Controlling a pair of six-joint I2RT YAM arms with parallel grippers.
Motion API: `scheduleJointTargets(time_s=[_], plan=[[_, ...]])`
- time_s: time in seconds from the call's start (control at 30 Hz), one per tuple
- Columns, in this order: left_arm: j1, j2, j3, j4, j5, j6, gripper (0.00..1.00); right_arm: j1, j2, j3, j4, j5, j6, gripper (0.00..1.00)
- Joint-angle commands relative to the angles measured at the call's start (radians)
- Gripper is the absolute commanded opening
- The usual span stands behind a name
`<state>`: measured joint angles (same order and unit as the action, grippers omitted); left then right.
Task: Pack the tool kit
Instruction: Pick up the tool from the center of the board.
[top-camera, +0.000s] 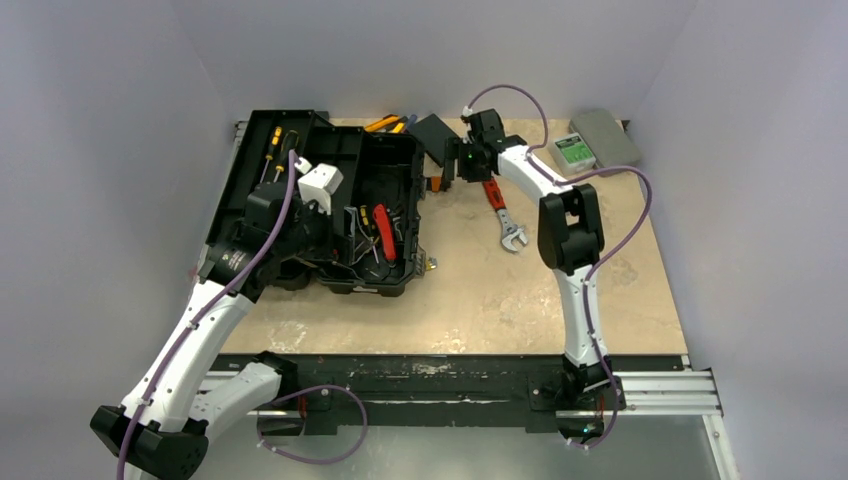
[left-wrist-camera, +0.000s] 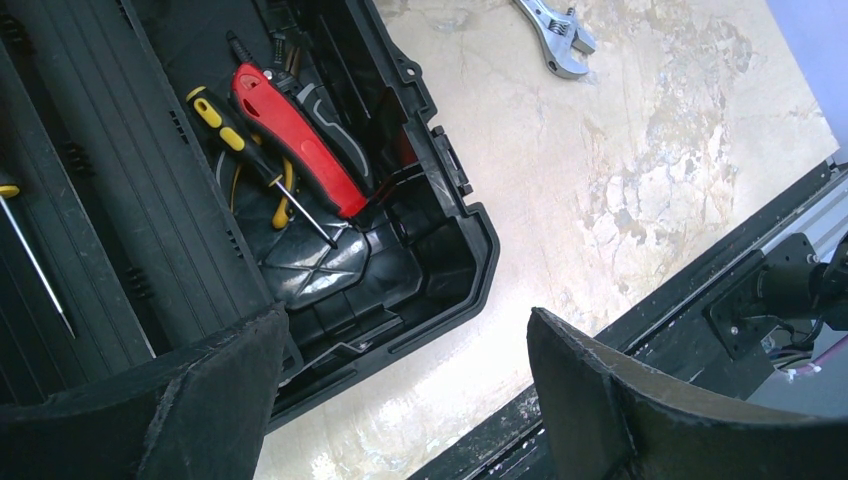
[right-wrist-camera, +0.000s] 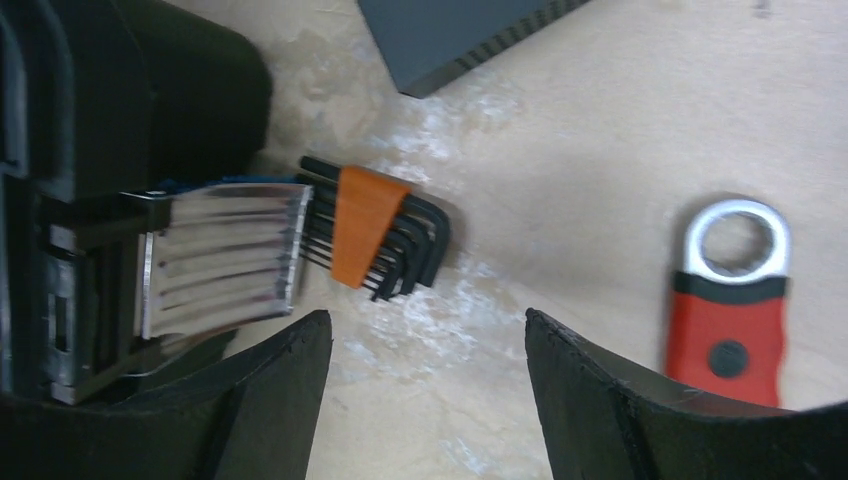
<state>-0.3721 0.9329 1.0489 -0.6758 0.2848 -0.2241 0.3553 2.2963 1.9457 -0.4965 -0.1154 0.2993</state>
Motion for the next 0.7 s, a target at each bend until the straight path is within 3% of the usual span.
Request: scheduleJointTargets(time_s=[0.0,0.2,0.5,0.67], plan=[[0.006,-0.010,0.017,0.014,-0.002,0.005,0.86,-0.006,0.029,0.087,0.021,-0.159,0.085,0.68],[0.006,-0.012,0.017,0.013,-0.007,0.006,0.86,-0.029,0.111,0.095,0.069,-0.274,0.198,0.62],[0.006,-0.014,0.016,0.010,-0.007,0.006,0.86,-0.110,0.110,-0.119,0.357,-0.484,0.452,0.56],[0.006,-0.015,0.017,0.009,-0.008,0.008,0.86,-0.118,0.155,-0.109,0.393,-0.537,0.516,0.54]])
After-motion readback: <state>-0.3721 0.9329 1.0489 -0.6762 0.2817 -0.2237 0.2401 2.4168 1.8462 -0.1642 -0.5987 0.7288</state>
